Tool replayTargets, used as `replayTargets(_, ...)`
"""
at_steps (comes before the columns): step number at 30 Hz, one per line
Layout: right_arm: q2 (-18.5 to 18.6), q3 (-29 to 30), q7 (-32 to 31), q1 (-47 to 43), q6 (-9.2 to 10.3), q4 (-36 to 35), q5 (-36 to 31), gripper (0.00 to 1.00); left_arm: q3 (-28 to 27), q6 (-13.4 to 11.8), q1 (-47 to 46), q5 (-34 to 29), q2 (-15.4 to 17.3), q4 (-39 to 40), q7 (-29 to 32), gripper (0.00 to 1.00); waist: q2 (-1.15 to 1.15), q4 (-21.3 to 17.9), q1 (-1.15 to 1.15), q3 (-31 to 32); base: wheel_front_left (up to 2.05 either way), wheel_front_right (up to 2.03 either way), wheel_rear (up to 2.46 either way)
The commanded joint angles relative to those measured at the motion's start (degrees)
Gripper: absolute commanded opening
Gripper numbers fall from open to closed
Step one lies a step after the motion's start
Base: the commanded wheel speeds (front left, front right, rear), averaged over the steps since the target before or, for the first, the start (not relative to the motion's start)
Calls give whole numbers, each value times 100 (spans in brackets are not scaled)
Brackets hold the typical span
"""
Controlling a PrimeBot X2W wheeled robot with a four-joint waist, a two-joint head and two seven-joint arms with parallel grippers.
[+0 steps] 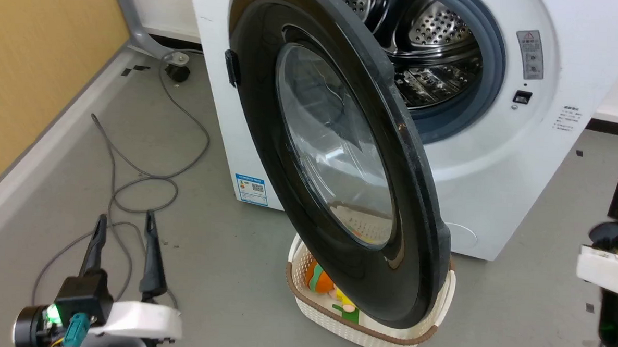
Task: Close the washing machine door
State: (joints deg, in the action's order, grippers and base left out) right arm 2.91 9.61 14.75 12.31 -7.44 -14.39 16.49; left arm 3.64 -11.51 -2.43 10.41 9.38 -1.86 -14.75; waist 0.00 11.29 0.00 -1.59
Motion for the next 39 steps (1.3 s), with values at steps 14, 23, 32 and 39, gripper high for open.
replayTargets(14,597,-2225,25,592,-5,-1033,1362,0,-399,394,417,-479,-351,3,-25,100,0,145,0,137,0,0,0)
replayTargets(23,1469,-4295,25,521,-5,-644,1097,0,-496,507,409,-665,-491,-4,-25,100,0,61,0,121,0,0,0)
replayTargets(32,1678,-5358,25,144,-5,240,596,0,-530,540,400,-714,-562,28,-25,100,0,-67,0,43,0,0,0)
replayTargets(39,1745,-5148,25,-194,-5,1093,270,0,-555,545,314,-741,-599,65,-25,100,0,-204,0,-168,0,0,0)
